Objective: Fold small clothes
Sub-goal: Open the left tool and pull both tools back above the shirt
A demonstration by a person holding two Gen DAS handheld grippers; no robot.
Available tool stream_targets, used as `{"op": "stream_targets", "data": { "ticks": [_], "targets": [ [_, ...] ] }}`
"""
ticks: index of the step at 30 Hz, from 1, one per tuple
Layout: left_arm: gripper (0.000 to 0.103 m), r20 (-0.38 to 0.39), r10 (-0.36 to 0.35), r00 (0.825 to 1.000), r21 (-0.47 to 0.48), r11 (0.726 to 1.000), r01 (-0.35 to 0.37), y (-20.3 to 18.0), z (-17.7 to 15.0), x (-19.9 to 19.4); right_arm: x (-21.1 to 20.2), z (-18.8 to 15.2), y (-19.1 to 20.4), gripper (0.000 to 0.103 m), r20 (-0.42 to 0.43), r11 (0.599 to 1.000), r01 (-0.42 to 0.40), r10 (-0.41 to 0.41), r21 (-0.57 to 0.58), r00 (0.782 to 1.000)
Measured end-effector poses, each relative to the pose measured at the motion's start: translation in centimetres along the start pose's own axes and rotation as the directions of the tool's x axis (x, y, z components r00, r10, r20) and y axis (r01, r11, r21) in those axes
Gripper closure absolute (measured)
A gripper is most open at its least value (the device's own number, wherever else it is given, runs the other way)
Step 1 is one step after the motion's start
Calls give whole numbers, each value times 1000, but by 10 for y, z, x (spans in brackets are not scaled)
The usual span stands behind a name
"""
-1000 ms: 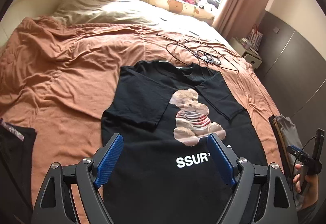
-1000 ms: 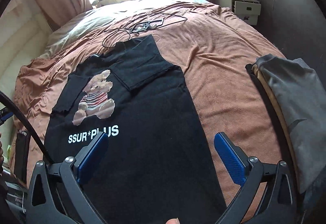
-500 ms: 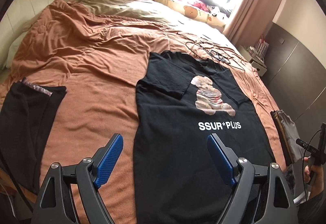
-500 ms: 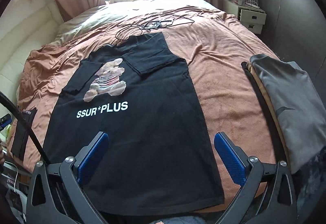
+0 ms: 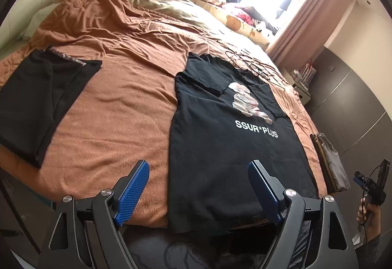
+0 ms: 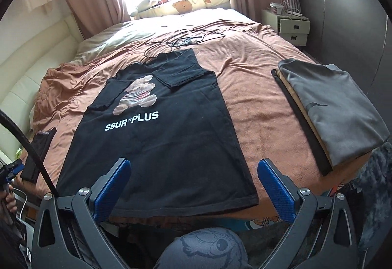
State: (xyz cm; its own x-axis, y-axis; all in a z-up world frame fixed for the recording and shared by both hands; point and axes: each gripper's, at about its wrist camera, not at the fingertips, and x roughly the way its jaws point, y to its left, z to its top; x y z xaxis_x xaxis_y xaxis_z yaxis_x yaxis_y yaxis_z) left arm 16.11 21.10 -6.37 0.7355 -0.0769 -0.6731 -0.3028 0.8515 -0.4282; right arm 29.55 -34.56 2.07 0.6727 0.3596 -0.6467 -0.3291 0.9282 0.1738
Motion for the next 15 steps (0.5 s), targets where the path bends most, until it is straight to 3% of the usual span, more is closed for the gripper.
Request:
{"op": "stream_targets", "data": {
  "ticks": [8, 15],
  "targets": [
    [19, 41, -23, 999, -21, 999, 24, 25, -51, -18, -24, -36, -3, 0, 42, 1000, 6, -5, -22, 999],
    [27, 32, -68, 997, -59, 996, 70, 46, -79, -10, -25, -56, -8, 0, 46, 1000, 11, -10, -10, 999]
  ]
}}
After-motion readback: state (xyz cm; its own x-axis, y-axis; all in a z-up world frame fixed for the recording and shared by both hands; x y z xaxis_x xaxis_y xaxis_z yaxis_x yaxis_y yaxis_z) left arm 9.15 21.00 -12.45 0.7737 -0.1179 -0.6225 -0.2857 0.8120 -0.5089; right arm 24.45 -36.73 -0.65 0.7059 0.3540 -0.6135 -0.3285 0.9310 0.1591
